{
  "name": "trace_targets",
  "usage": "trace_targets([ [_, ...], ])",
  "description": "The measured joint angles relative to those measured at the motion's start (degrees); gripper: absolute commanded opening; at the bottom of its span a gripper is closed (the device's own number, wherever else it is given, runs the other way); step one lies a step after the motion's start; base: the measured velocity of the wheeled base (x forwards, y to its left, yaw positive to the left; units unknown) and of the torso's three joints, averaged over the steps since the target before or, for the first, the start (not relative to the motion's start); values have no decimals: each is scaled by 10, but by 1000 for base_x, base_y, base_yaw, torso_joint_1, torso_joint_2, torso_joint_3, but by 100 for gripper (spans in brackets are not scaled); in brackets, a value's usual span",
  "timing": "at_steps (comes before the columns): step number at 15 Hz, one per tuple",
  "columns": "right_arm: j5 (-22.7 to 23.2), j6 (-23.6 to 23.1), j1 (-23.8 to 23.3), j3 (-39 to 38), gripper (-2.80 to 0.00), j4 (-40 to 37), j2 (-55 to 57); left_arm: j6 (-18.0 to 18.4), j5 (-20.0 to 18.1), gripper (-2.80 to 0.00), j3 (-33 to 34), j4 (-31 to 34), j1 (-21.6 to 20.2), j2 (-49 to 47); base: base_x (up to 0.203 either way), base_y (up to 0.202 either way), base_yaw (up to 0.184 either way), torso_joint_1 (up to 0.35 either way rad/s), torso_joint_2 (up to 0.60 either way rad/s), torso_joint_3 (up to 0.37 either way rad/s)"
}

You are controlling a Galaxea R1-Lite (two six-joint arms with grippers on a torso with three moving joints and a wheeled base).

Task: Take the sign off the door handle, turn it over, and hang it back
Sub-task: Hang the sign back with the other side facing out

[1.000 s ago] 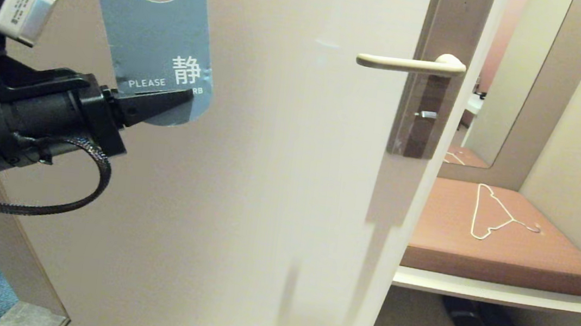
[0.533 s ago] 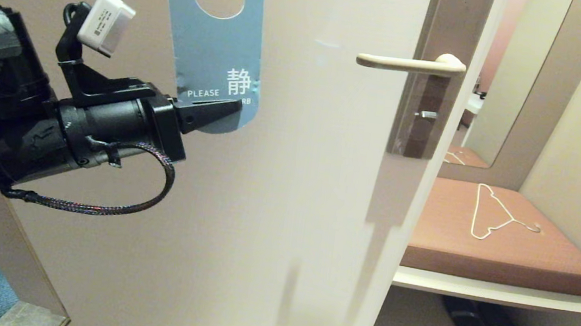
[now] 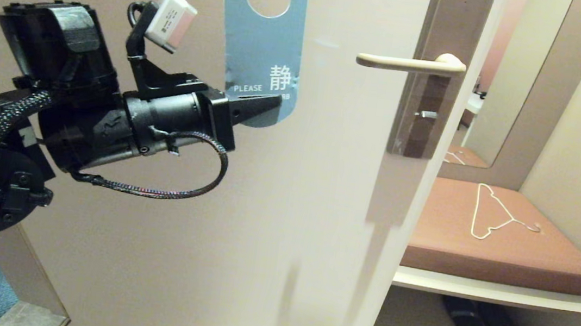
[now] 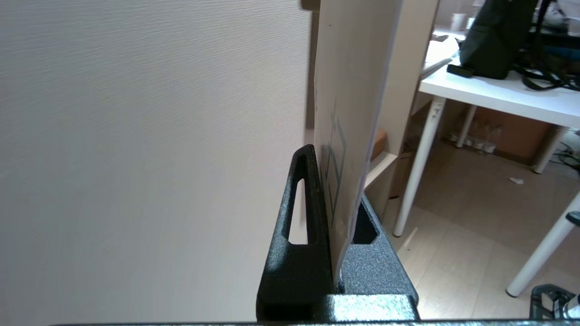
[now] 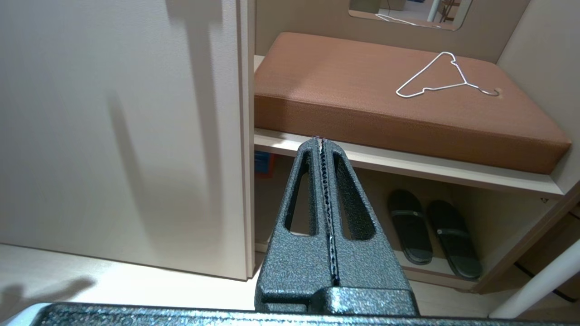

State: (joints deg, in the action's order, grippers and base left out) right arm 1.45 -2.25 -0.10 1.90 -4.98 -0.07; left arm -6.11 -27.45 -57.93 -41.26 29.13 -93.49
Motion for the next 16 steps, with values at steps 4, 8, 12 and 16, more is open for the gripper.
trace_targets([
  [4, 0, 0, 0, 0, -280, 0, 0, 0, 3, -280, -36, 1, 19, -38, 0, 0, 0, 0, 0, 0],
  [8, 0, 1, 0, 0, -280, 0, 0, 0, 3, -280, -70, 0, 21, -73, 0, 0, 0, 0, 0, 0],
  [12, 0, 0, 0, 0, -280, 0, 0, 0, 3, -280, -95, 0, 21, -104, 0, 0, 0, 0, 0, 0],
  [16, 0, 1, 0, 0, -280, 0, 0, 0, 2, -280, -121, 0, 21, -137, 0, 0, 0, 0, 0, 0],
])
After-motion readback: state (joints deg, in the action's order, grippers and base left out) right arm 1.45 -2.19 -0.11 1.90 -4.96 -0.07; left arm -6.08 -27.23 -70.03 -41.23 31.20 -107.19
